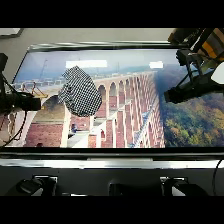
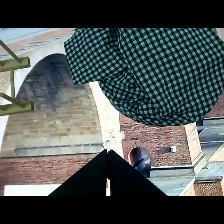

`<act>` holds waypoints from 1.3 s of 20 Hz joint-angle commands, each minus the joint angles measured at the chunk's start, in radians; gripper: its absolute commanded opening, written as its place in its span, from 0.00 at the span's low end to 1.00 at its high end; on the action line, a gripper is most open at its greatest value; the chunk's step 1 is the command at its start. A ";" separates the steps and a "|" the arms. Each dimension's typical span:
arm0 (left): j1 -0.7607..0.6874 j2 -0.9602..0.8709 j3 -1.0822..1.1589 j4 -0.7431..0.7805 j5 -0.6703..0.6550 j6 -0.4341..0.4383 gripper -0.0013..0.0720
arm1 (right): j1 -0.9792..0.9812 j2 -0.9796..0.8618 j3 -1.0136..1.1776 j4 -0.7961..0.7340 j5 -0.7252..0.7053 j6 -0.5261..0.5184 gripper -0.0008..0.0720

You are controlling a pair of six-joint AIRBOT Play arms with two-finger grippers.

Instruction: Fold the clothes and pants, and hang the long-sleeved shirts on hangers.

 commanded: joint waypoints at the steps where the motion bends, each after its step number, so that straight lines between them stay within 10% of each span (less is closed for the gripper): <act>1: 0.000 0.001 0.000 0.000 0.000 0.000 0.06 | 0.001 0.000 0.000 0.000 0.000 0.000 0.06; 12: 0.001 0.000 -0.001 0.000 0.000 0.001 0.07 | 0.001 0.000 0.000 0.000 0.000 0.000 0.06; 13: 0.002 -0.005 -0.001 0.003 0.014 0.001 0.21 | 0.001 0.000 0.000 0.000 0.000 0.000 0.06; 15: 0.002 -0.026 -0.003 -0.007 0.047 -0.029 0.99 | 0.001 0.000 0.000 0.000 0.000 0.000 0.06; 26: 0.099 -0.638 0.055 -0.240 0.441 -0.108 0.99 | 0.001 0.000 0.000 0.003 -0.027 0.000 0.06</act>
